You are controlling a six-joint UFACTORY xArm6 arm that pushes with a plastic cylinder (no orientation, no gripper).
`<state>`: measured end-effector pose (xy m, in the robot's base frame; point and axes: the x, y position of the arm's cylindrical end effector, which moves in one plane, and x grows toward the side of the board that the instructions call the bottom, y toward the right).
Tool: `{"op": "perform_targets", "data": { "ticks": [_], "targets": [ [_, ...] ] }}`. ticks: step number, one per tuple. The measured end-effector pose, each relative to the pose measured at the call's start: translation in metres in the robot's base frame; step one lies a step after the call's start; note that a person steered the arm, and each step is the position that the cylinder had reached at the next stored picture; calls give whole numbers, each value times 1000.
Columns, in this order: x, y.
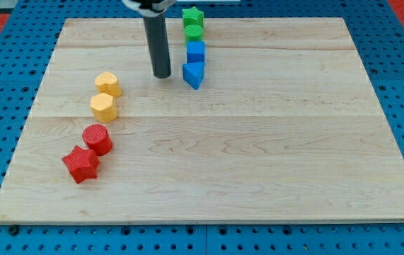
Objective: Move the blue cube into the blue triangle
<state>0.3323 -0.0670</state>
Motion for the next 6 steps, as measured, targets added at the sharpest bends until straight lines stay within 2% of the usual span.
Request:
{"op": "perform_targets", "data": {
  "ticks": [2,3,4,5,6],
  "targets": [
    [-63,17],
    [-69,34],
    [-46,66],
    [-5,63],
    [6,58]
  ]
}}
